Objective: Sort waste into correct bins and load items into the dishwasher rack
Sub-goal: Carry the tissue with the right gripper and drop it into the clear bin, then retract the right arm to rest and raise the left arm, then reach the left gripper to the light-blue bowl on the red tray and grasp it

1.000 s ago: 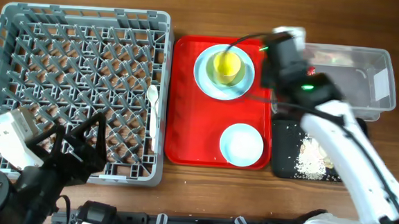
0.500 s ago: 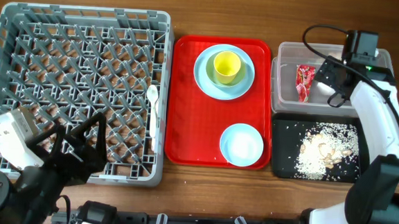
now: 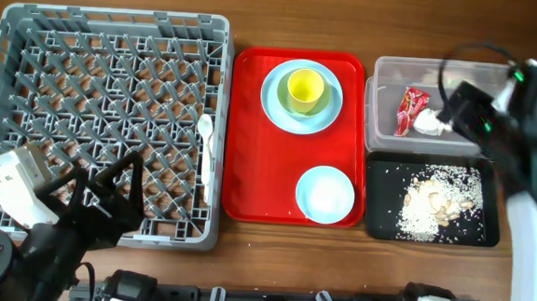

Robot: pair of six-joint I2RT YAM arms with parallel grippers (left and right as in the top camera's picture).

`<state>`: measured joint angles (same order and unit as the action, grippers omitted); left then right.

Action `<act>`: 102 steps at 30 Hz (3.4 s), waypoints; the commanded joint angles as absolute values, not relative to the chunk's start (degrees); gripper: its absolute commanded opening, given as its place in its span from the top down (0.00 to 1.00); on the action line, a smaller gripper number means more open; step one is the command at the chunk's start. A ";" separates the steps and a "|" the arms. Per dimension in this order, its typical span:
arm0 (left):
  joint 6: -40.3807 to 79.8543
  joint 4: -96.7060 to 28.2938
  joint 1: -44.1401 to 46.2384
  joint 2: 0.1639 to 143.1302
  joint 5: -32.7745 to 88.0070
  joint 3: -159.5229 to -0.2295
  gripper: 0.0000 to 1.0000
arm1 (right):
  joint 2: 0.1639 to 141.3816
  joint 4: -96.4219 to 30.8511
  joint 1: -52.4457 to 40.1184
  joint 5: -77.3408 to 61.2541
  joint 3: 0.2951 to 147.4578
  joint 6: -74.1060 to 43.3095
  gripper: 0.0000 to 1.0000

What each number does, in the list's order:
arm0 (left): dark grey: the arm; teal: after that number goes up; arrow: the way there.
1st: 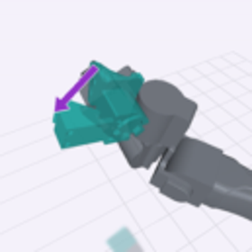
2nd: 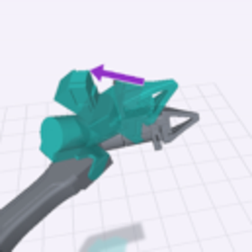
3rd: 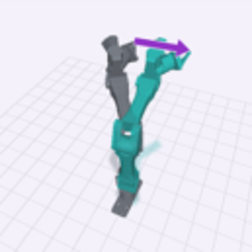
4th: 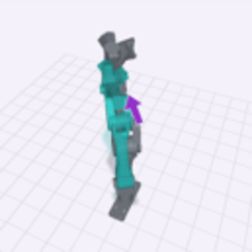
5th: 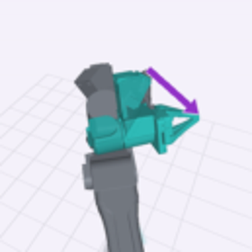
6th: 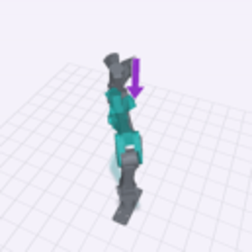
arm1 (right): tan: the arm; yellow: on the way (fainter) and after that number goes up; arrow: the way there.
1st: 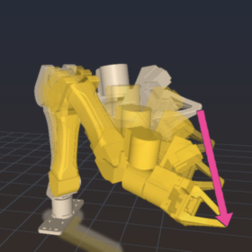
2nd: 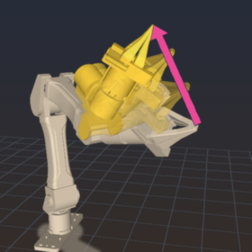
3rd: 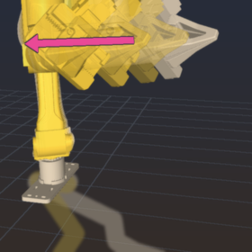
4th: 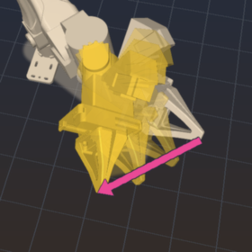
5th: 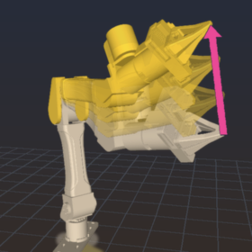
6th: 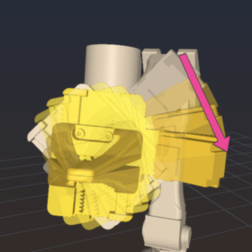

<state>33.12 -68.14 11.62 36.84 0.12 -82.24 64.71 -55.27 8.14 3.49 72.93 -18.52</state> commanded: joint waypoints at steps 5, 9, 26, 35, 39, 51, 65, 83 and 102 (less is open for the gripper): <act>32.62 -68.03 11.29 36.86 0.16 -82.19 0.00 | 38.46 -65.73 8.27 1.58 73.69 -17.96 0.00; 32.62 -68.03 11.29 36.86 0.16 -82.19 0.00 | 28.67 -66.06 8.27 1.58 73.65 -18.20 0.00; 32.62 -68.03 11.29 36.86 0.19 -82.19 0.00 | 23.29 -71.44 8.27 1.58 73.49 -18.17 0.00; 32.62 -68.03 11.29 36.86 0.16 -82.19 0.00 | 23.29 -76.23 8.27 1.58 73.49 -18.17 0.00; 32.62 -68.01 11.29 36.86 0.16 -82.19 0.00 | 23.29 -77.49 8.27 1.58 73.49 -18.20 0.00; 33.54 -66.41 11.29 36.86 0.82 -82.19 0.00 | 23.29 -77.47 8.27 1.58 73.49 -18.17 0.00; 33.23 -79.24 14.98 55.05 11.31 -77.54 0.52 | 23.29 -77.47 8.27 1.58 73.49 -18.20 0.00; 35.44 -56.73 52.27 105.84 11.29 -77.56 0.71 | 23.29 -77.49 8.27 1.58 73.49 -18.20 0.00; 36.97 -54.96 52.12 110.50 -14.59 -77.56 0.71 | 23.29 -77.49 8.27 1.58 73.49 -18.15 0.00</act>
<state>35.62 -53.98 53.39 110.67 -6.61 -77.78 23.66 -77.56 8.14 2.33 73.56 -18.55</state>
